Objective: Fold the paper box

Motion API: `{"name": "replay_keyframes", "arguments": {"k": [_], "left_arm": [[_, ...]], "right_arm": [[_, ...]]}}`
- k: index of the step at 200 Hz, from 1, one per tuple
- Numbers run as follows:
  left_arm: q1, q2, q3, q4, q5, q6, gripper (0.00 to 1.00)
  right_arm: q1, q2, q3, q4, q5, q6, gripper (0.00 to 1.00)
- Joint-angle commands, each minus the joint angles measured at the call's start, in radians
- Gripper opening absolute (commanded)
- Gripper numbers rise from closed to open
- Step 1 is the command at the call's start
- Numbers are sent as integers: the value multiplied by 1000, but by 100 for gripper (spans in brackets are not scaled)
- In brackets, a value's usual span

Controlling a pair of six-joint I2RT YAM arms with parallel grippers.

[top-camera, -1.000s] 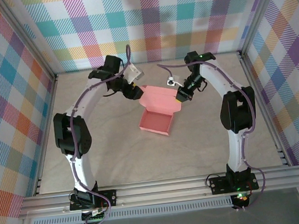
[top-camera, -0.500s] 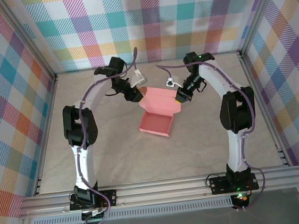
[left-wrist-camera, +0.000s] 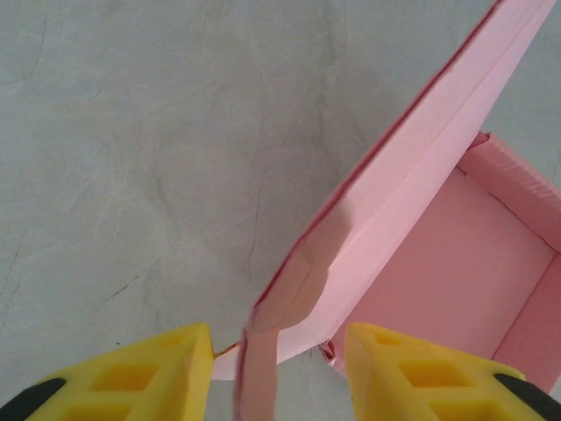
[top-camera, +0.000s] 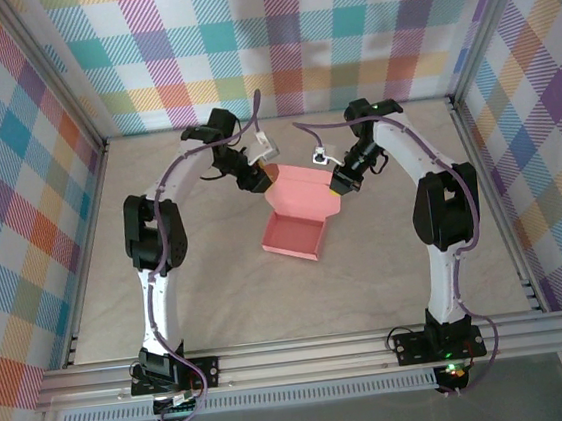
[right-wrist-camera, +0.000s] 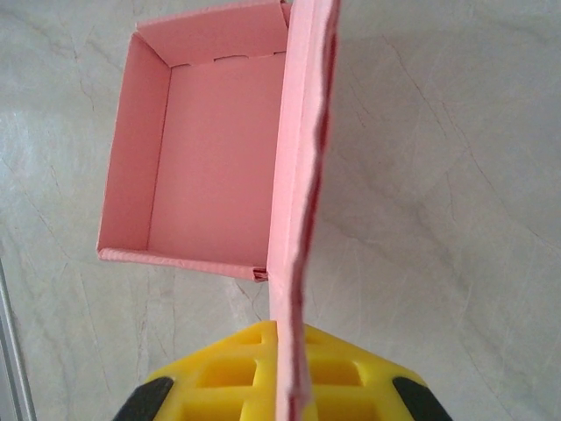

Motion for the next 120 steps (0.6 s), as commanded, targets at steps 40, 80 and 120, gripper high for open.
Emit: {"name": "replay_keyframes", "arguments": {"k": [40,80,120], "left_arm": [[34,12,24,-91,49,63,60],[64,-43,-25,-35,90,85,87],[69,-15,9,-132,157,200,77]], "right_arm": [[7,-15,1,7,-54,-35,0],[8,-27,-10,6,-57,-49,0],[7,-38,-35,20,-63,-75,0]]}}
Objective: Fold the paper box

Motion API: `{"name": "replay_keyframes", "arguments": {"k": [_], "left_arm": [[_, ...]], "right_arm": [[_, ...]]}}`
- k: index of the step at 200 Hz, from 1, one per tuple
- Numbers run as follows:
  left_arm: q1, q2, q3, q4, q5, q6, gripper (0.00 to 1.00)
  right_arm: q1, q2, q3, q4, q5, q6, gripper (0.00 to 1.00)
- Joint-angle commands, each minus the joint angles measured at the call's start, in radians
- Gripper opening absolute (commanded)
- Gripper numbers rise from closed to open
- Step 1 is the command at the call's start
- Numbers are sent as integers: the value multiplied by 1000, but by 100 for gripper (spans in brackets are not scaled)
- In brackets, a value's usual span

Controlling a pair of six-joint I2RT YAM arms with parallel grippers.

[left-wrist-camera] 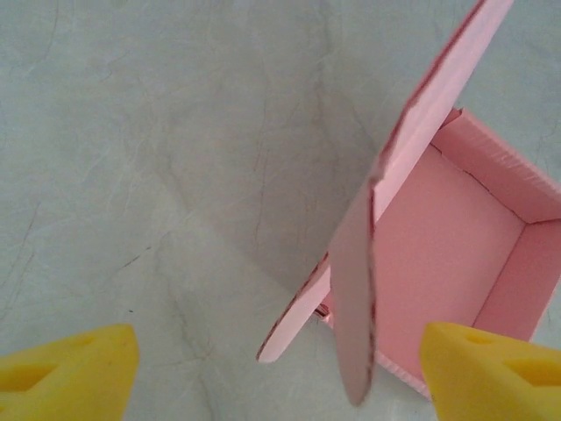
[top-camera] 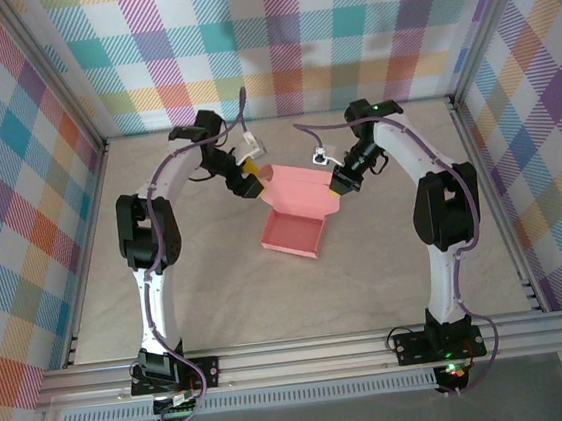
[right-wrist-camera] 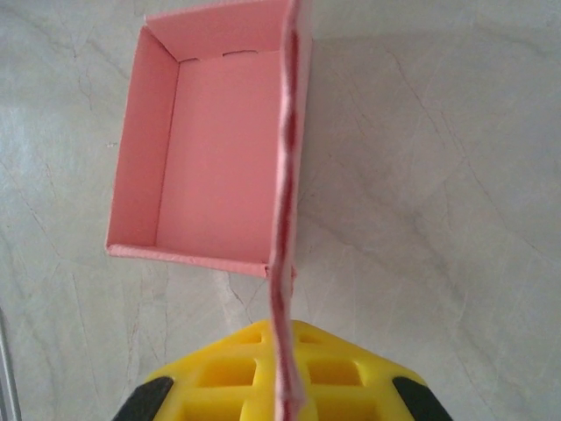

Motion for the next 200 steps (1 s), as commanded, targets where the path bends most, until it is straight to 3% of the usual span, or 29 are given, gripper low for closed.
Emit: {"name": "replay_keyframes", "arguments": {"k": [1,51,76,128,185,200], "left_arm": [[4,-14,24,-87,76,101,76],[2,32,85,-197,124,170,65],[2,44,103,-221,136,180,54],[-5,66,114,-212,126,160,53],[-8,67,115,-200,131,146,24],[-9,66,114,-198,136,143,9]], "right_arm": [[7,-37,-13,-4,-49,-46,0],[11,-34,-9,-3,-48,-44,0],[15,-30,-3,-6,-43,-43,0],[18,-28,0,-9,-45,-38,0],[19,-22,12,-12,-44,-34,0],[19,-23,10,-11,-42,-31,0]]}}
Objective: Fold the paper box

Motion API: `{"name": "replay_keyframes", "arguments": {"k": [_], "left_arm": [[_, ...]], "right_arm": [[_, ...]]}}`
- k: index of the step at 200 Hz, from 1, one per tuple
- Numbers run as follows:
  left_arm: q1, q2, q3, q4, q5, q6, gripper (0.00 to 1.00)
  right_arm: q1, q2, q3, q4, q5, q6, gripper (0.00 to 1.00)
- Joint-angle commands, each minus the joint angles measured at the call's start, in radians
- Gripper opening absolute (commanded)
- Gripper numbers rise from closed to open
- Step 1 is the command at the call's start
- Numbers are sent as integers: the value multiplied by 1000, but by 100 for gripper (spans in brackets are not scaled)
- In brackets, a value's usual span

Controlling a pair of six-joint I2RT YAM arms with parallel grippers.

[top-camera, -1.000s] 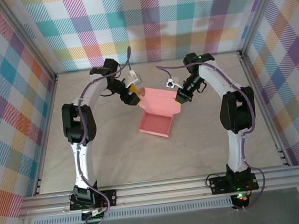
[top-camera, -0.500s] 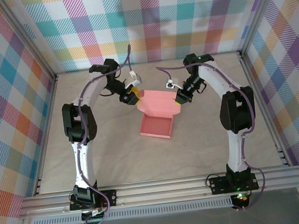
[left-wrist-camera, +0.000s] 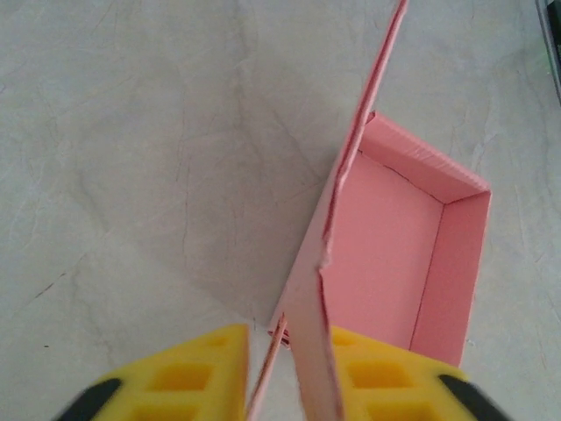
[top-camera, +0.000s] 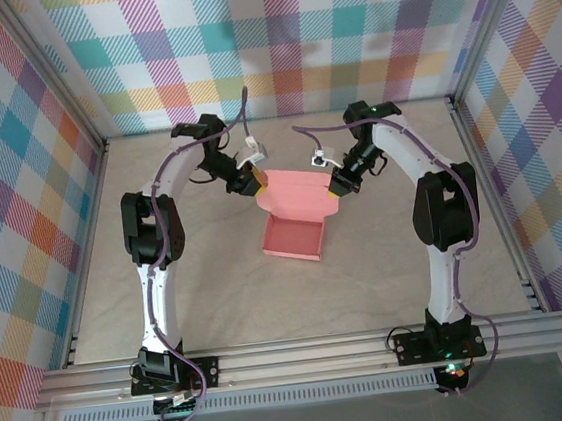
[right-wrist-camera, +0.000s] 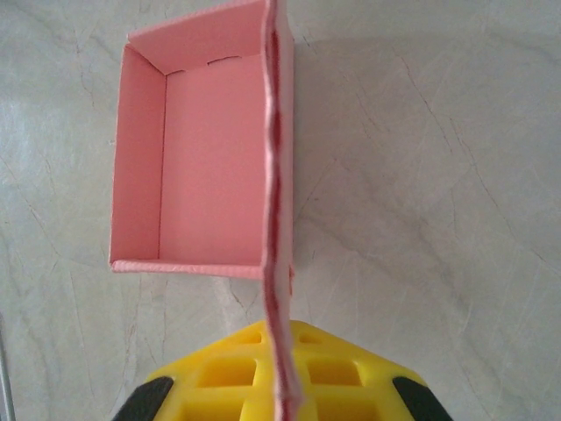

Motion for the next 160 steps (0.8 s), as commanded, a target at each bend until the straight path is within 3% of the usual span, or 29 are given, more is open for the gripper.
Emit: {"name": "replay_keyframes", "arguments": {"k": [1,20,65,117,160], "left_arm": [[-7,1,23,-10,38,17,9],[-8,-2,24,-11,40,12,0],[-11,-30,-4,10,28,-25,0],[-32,-228,-280,410,-77,-336,0],[-103,-402,-513,724,-255,-570,0]], "right_arm": [[7,-23,18,-17,-40,-16,0],[6,-25,18,-12,-37,-11,0],[7,-42,2,41,-17,30,0],[12,-150,-138,292,63,172,0],[53,-239,-253,477,205,251,0]]}}
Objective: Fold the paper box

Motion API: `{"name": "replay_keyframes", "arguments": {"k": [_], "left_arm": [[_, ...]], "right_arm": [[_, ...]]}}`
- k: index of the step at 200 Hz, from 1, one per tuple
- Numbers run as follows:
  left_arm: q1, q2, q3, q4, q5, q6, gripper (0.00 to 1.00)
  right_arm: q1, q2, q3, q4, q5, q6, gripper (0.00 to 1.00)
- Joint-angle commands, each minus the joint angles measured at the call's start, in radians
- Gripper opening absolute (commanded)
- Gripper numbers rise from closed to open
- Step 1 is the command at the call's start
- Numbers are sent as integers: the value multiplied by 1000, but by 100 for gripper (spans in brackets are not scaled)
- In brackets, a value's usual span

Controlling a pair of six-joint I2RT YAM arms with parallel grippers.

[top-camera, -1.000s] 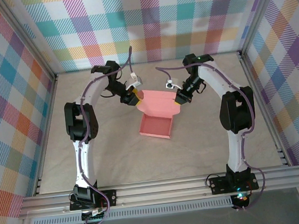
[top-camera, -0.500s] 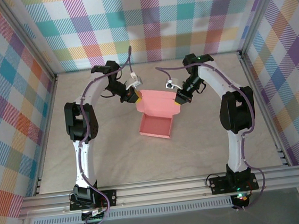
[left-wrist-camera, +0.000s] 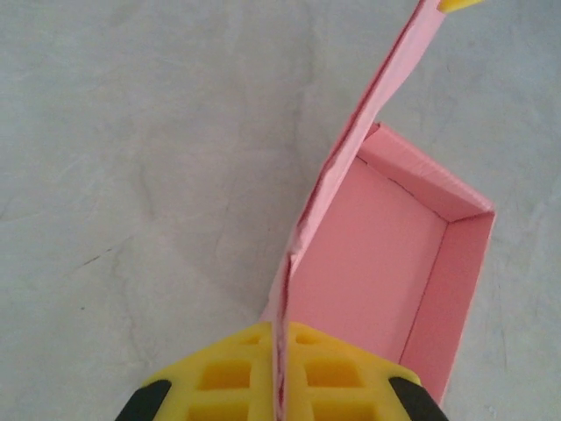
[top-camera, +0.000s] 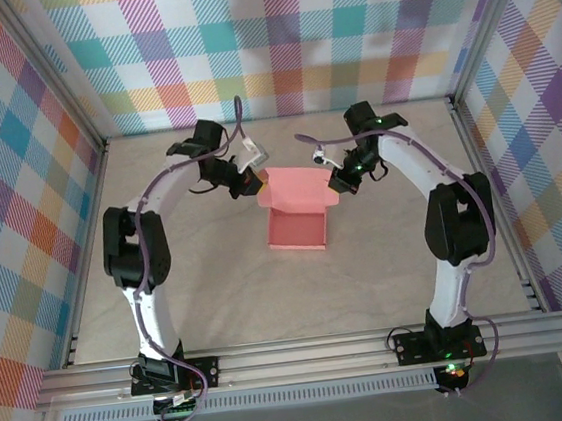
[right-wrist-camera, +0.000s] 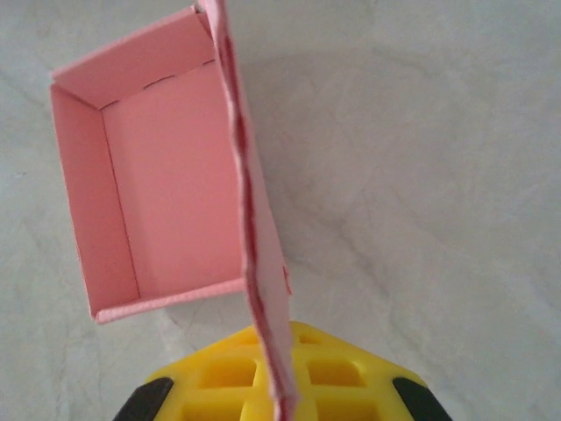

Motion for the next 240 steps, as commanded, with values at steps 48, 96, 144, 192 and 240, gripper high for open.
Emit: {"name": "replay_keyframes", "arguments": {"k": [48,96,144,192,240], "left_arm": [[-187,-175,-204,433,-413,-392,0],[-297,-218,-310,664,-660,-584,0],[-313,-226,-400,826,-766,-795,0],[-352,-226,-426,893,-816,-874,0],[-403,-202,-452,913,-837,-870,0]], "right_arm": [[78,-136,-126,427,204,269,0],[156,-185,-219,616,321,429,0],[216,-273,-371,809,418,621,0],[233,-351,-524,962,550,841,0],[237,-356,-544,969,625,936,0]]}}
